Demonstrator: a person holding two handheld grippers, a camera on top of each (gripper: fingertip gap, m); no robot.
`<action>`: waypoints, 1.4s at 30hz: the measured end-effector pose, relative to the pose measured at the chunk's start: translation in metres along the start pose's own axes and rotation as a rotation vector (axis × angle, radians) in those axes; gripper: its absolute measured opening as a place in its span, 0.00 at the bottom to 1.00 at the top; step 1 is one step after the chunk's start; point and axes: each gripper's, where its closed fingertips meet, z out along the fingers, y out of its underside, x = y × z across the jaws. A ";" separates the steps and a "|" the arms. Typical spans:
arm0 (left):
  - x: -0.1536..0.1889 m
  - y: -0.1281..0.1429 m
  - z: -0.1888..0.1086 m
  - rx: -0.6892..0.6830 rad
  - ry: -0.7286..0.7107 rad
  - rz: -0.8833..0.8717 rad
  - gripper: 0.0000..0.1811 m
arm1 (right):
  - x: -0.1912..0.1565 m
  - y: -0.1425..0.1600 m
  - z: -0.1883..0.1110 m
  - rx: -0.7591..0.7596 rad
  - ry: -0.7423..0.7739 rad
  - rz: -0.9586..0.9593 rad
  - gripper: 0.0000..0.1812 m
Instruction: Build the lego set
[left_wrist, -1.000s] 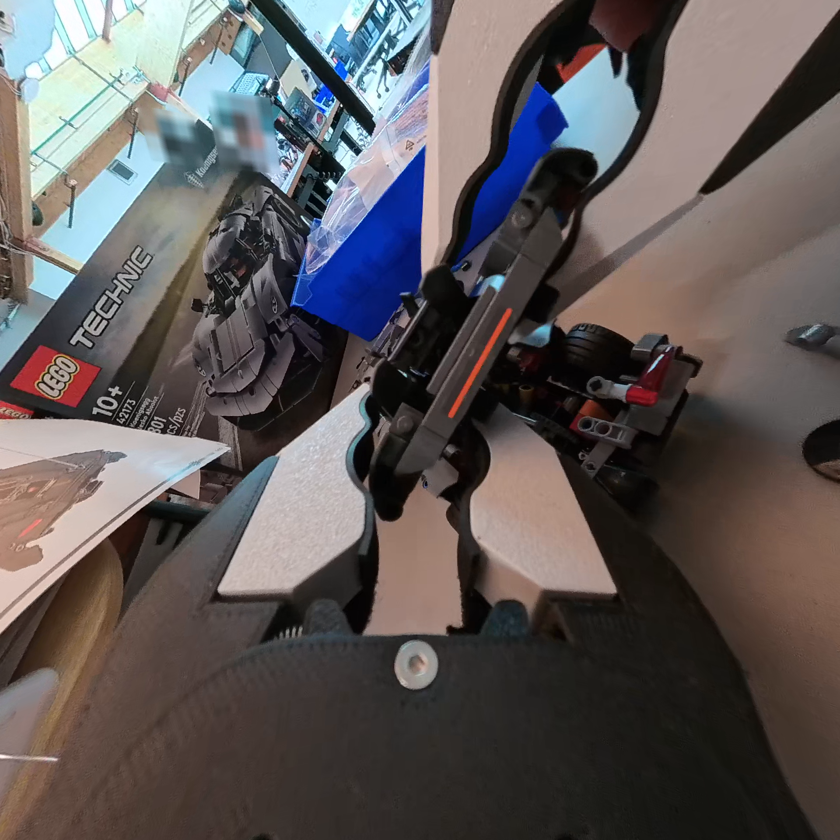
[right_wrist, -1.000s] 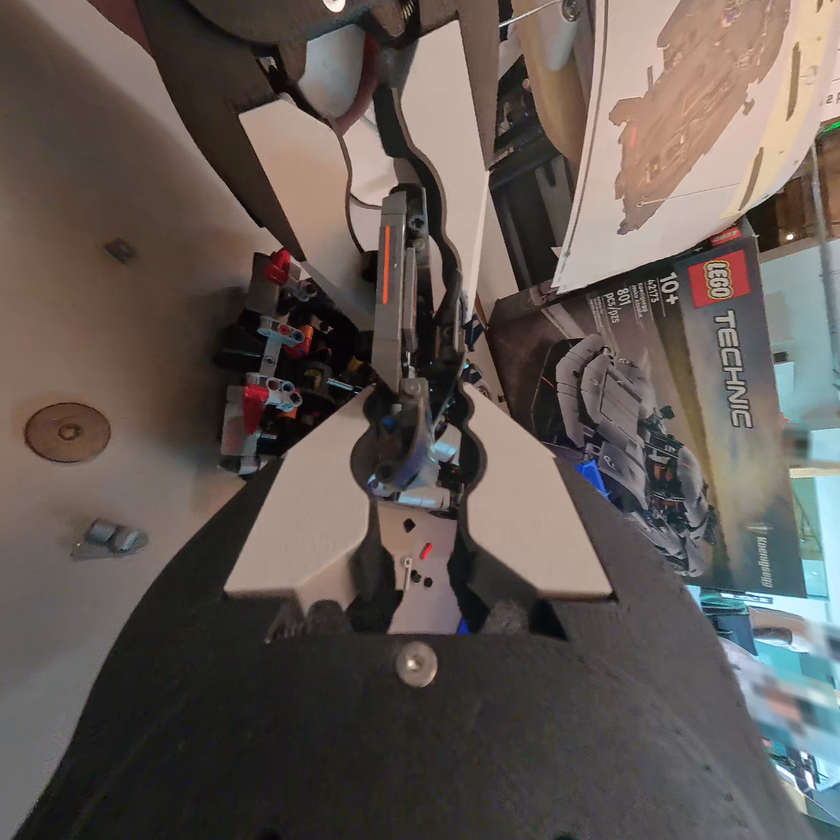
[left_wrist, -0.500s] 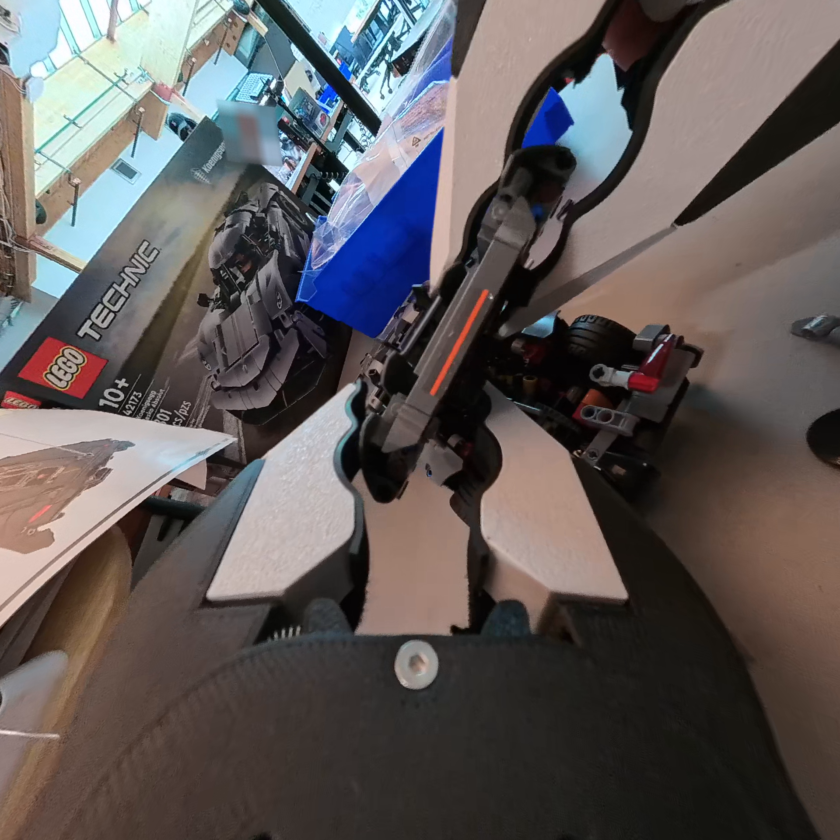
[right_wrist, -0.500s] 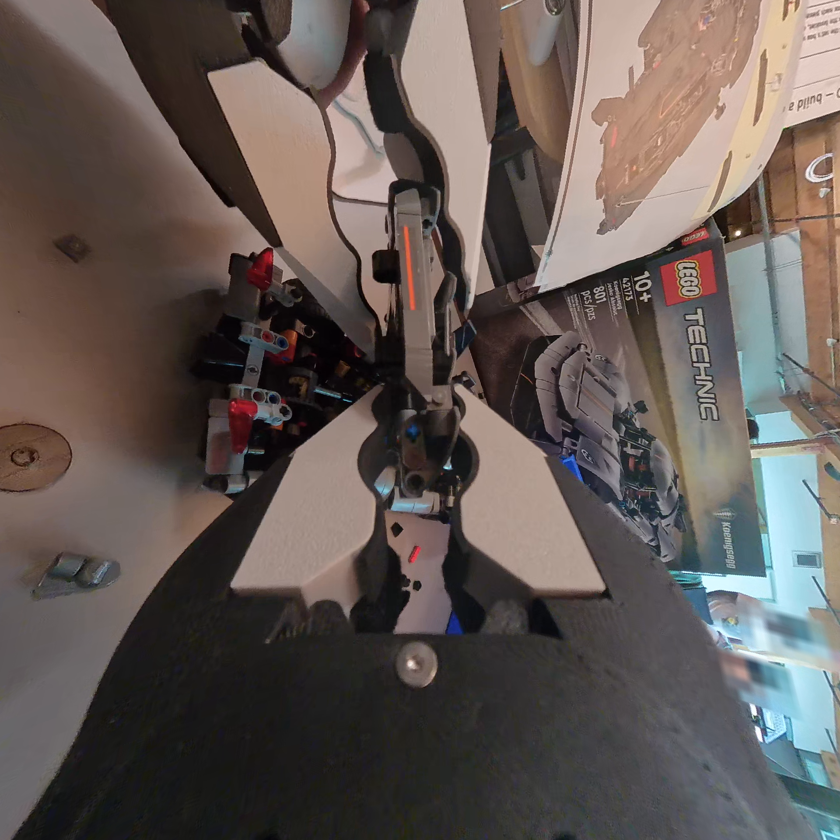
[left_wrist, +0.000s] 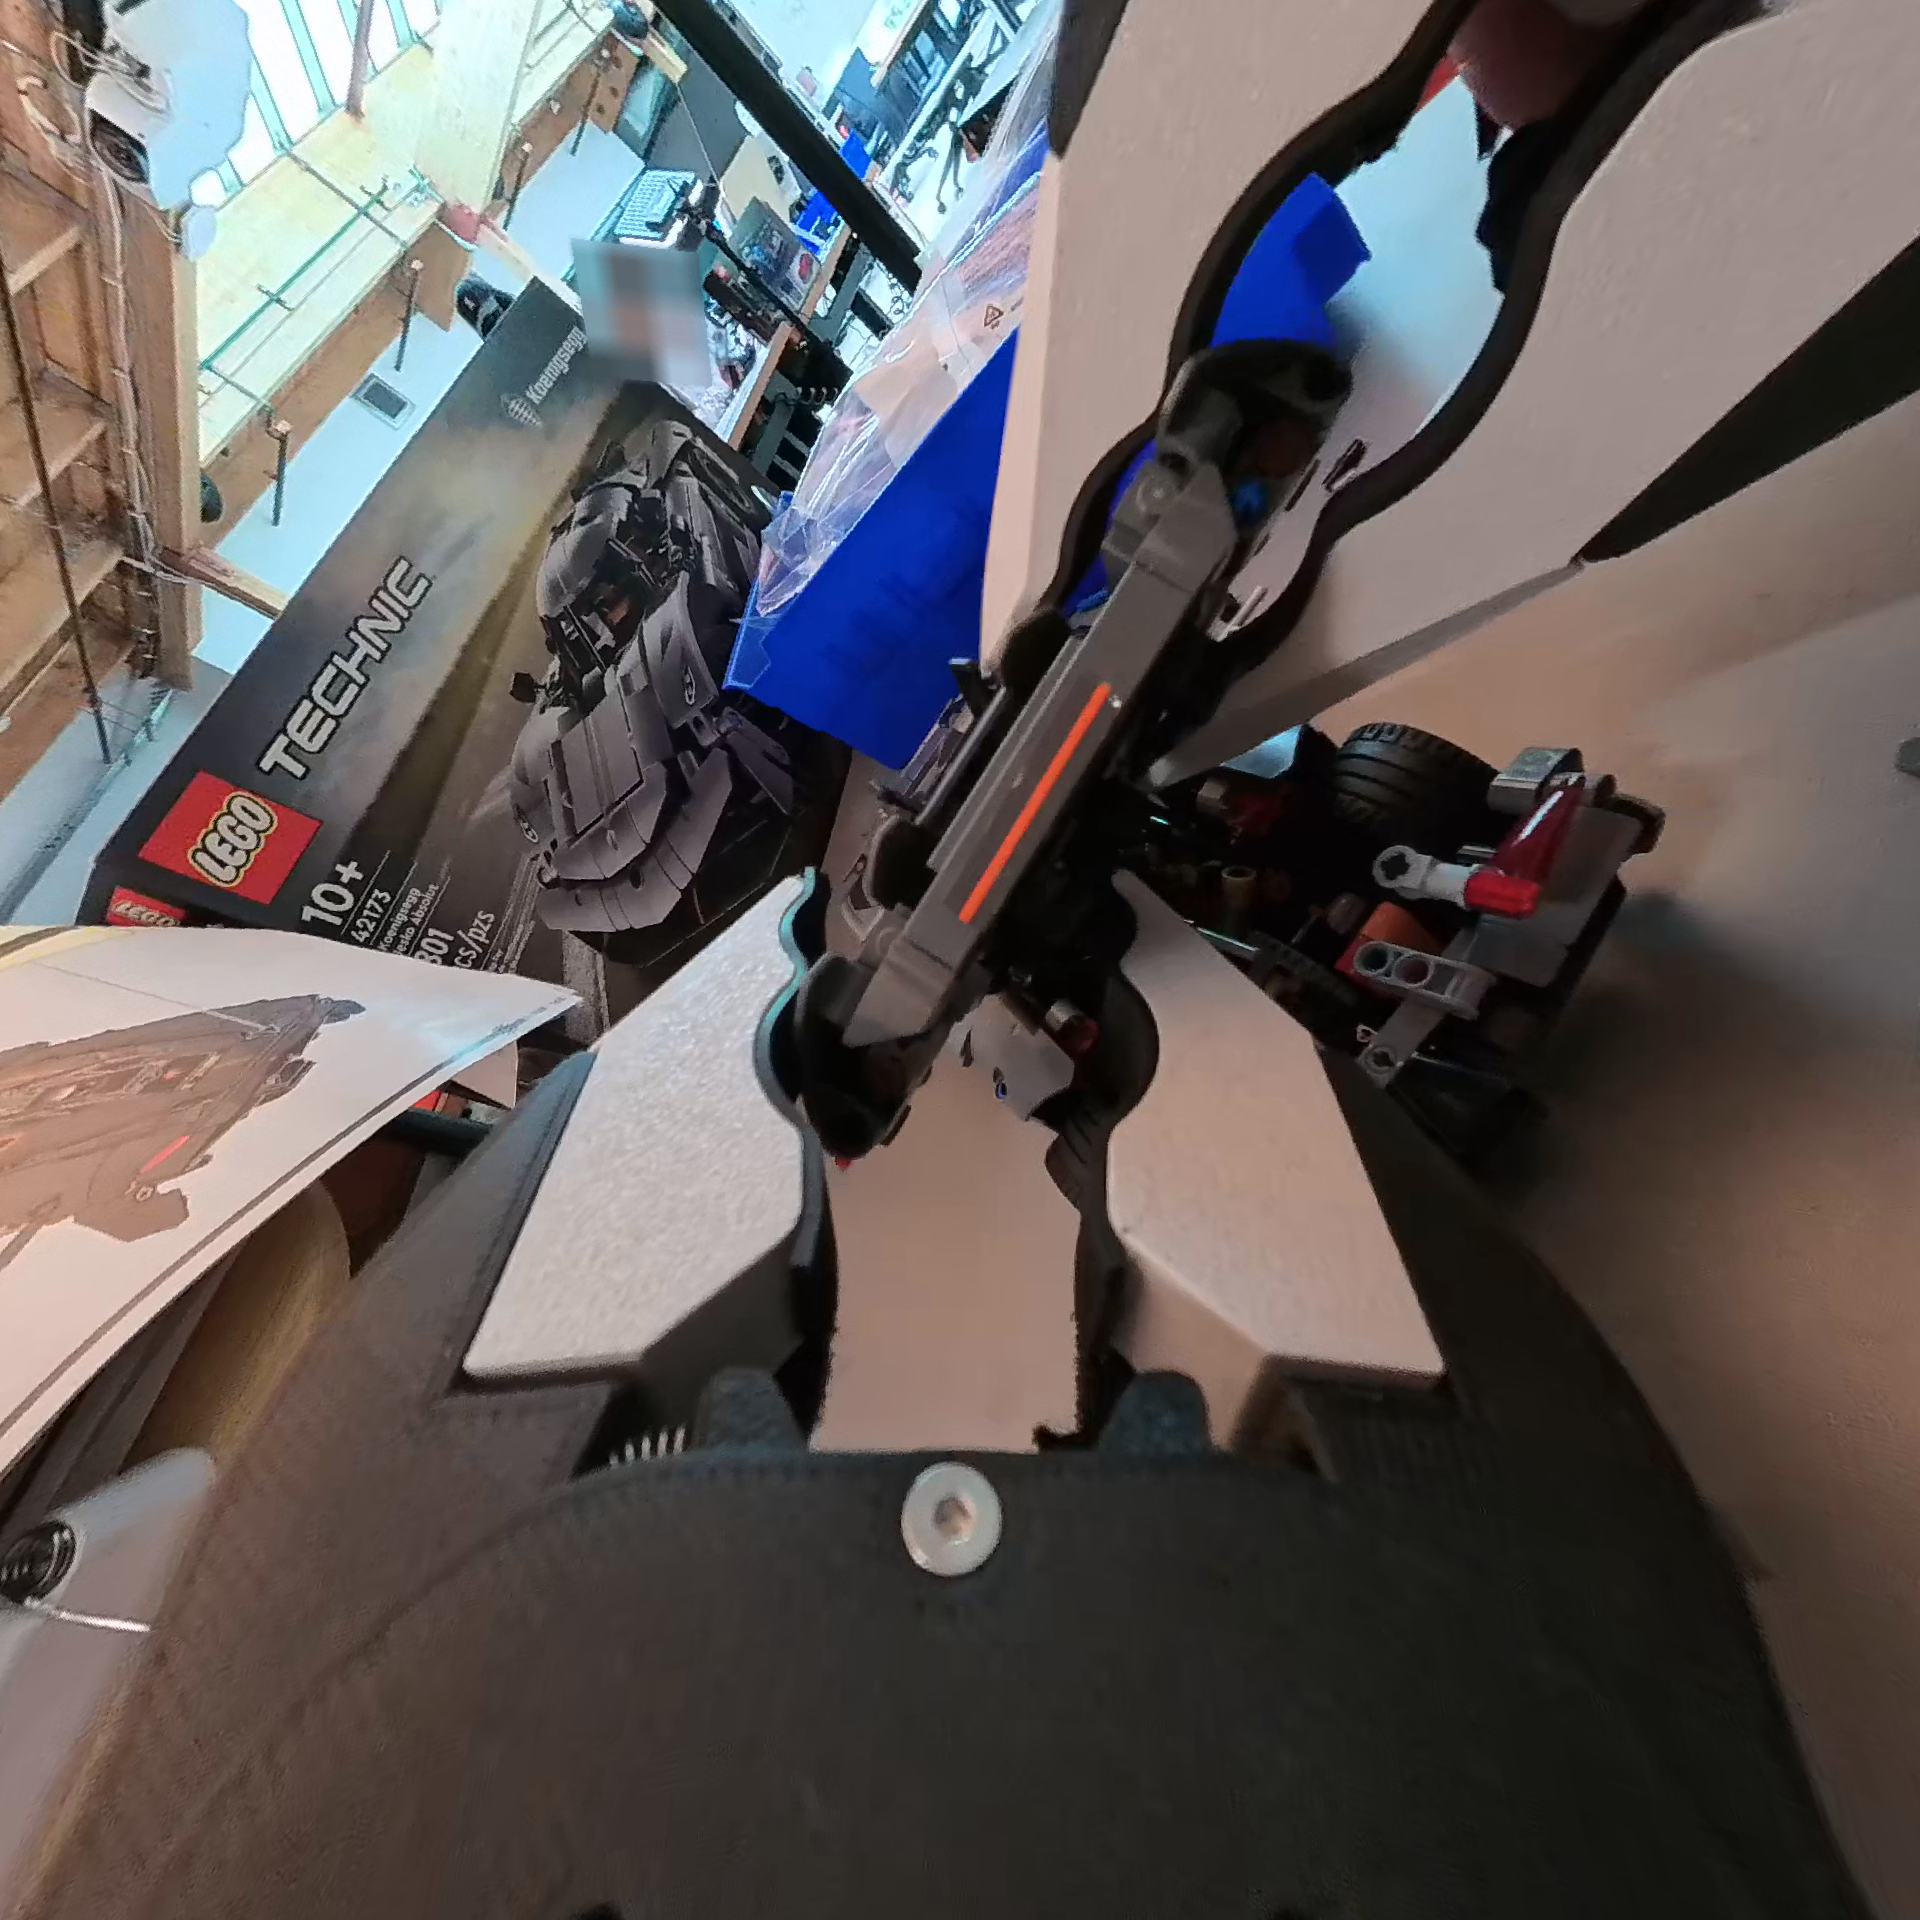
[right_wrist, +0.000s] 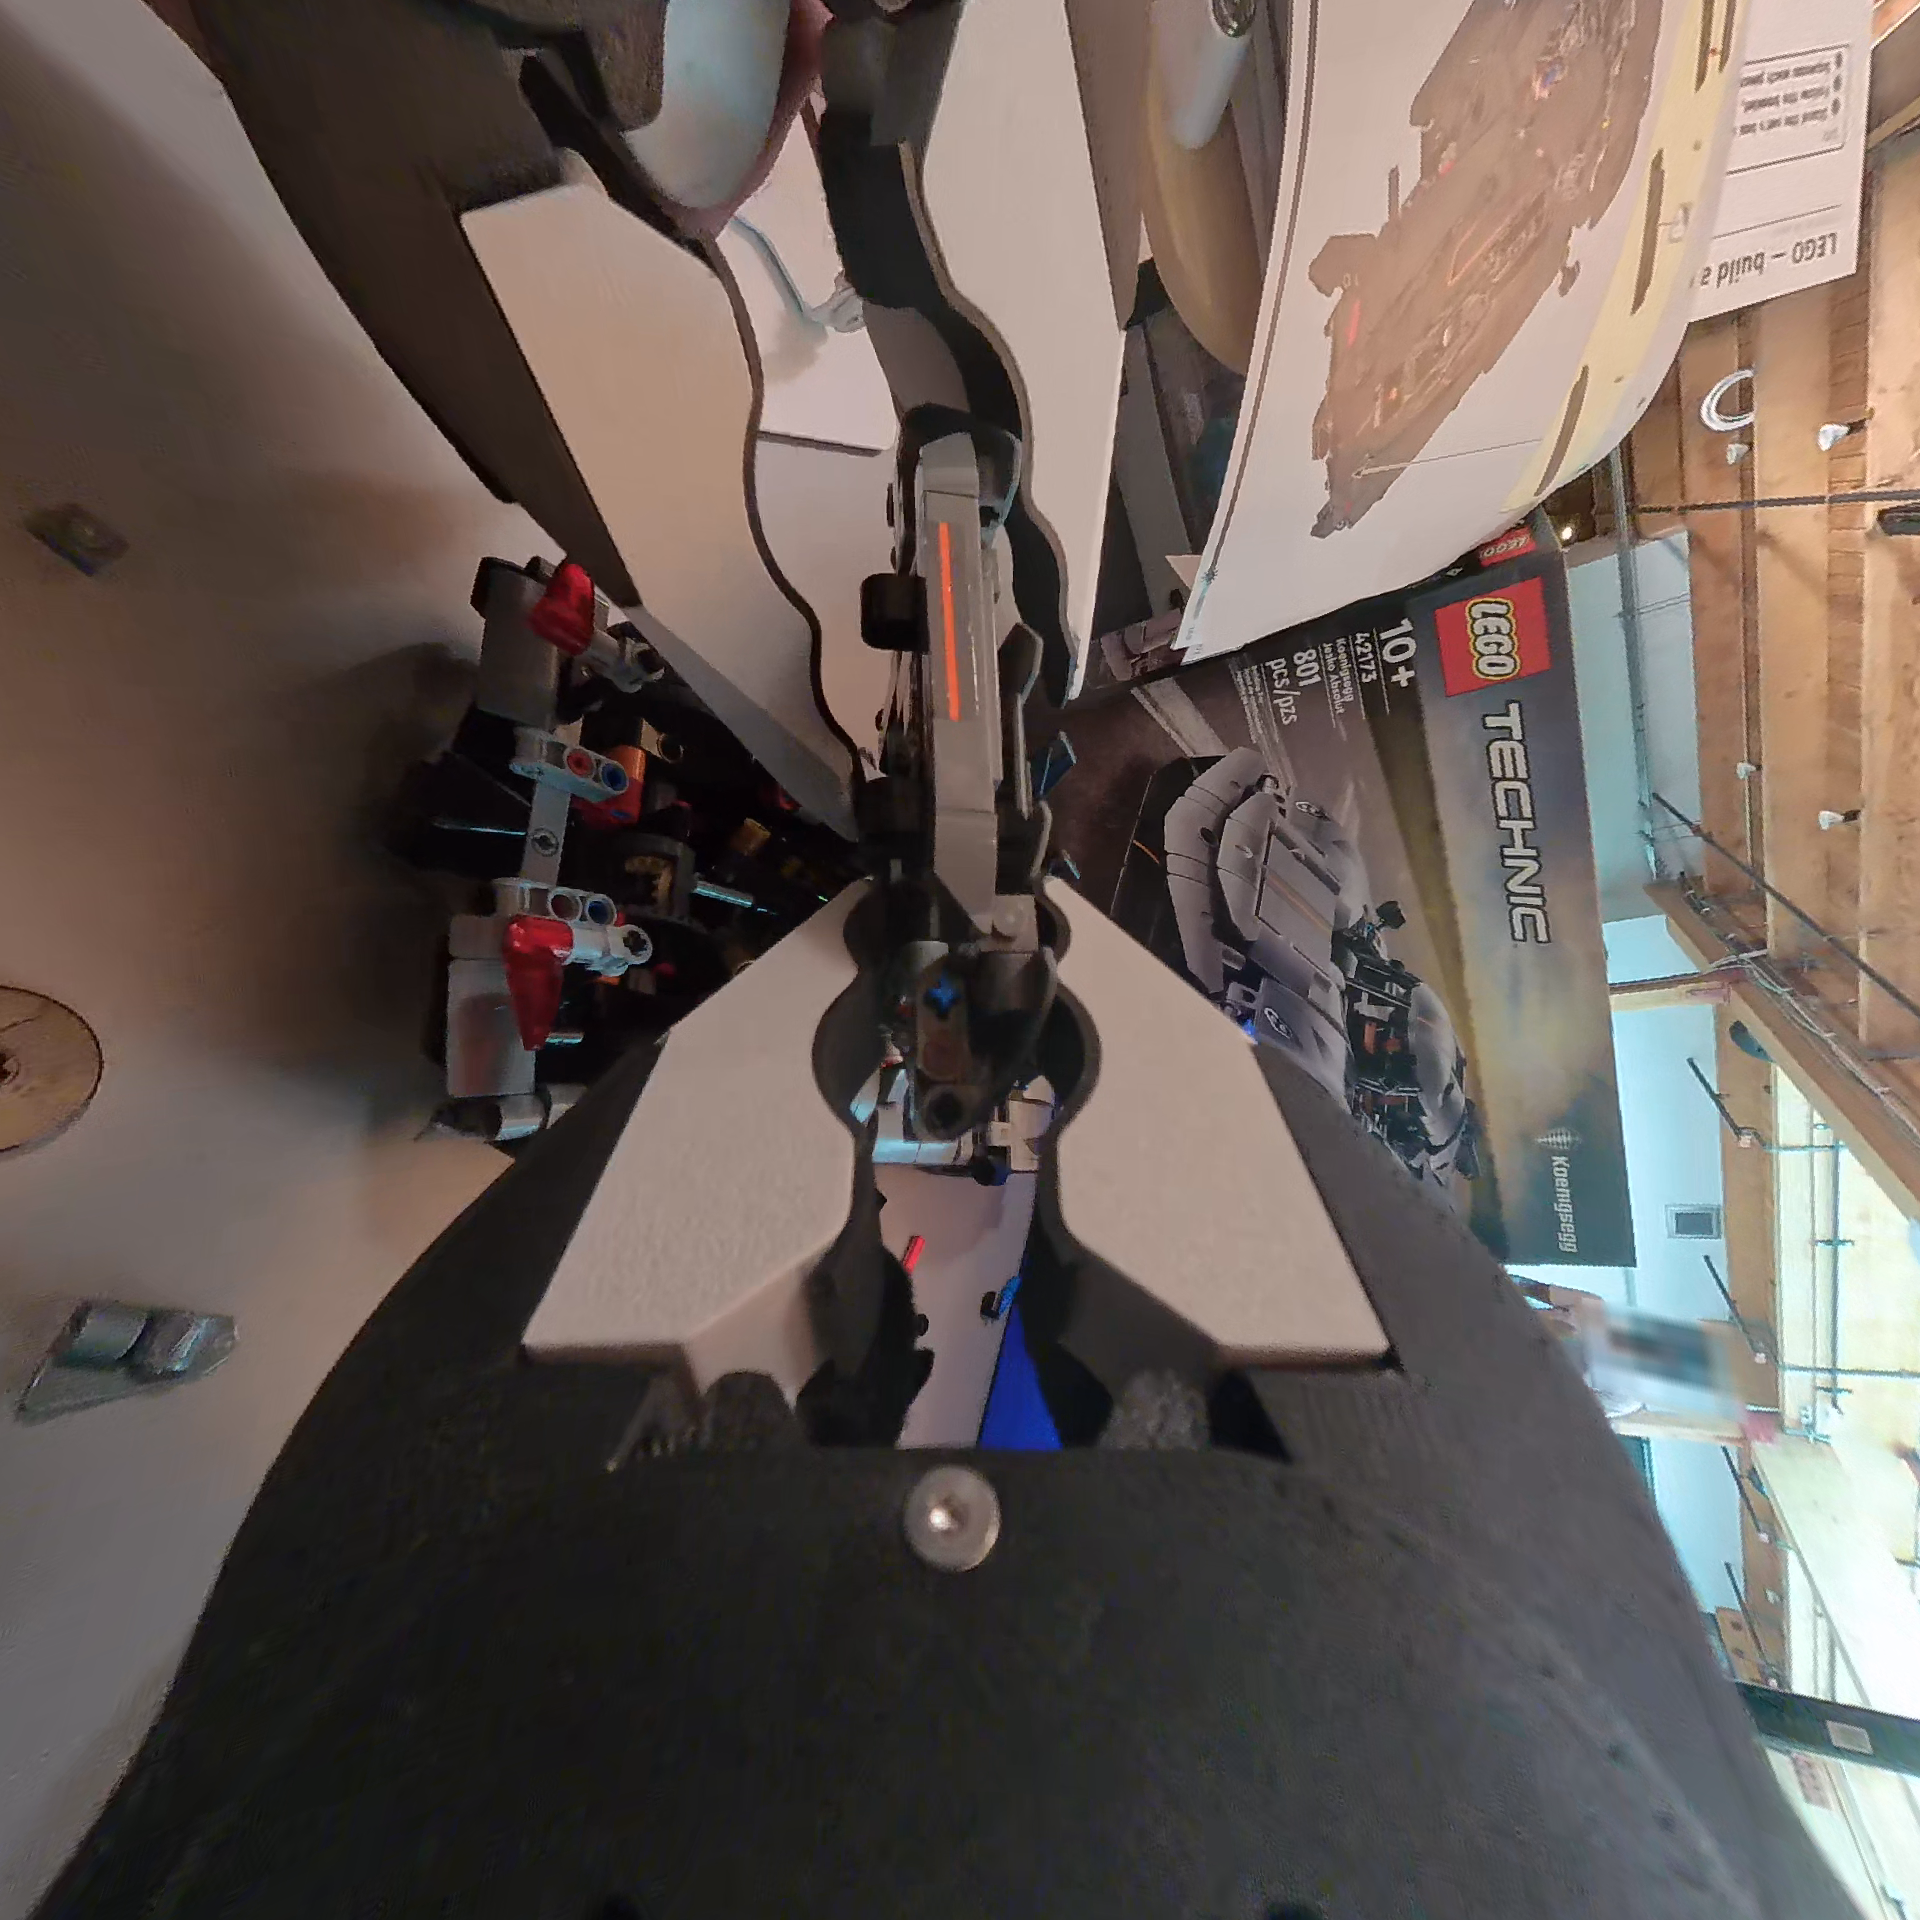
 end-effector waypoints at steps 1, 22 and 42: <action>0.000 0.001 0.000 -0.003 -0.004 0.000 0.27 | 0.000 0.000 0.000 -0.001 0.002 0.001 0.13; 0.000 0.006 0.004 -0.045 -0.025 -0.018 0.19 | 0.001 0.002 0.004 -0.024 0.020 0.043 0.14; 0.002 0.011 -0.005 0.034 0.033 -0.249 0.31 | 0.001 0.002 0.006 -0.016 0.041 0.044 0.12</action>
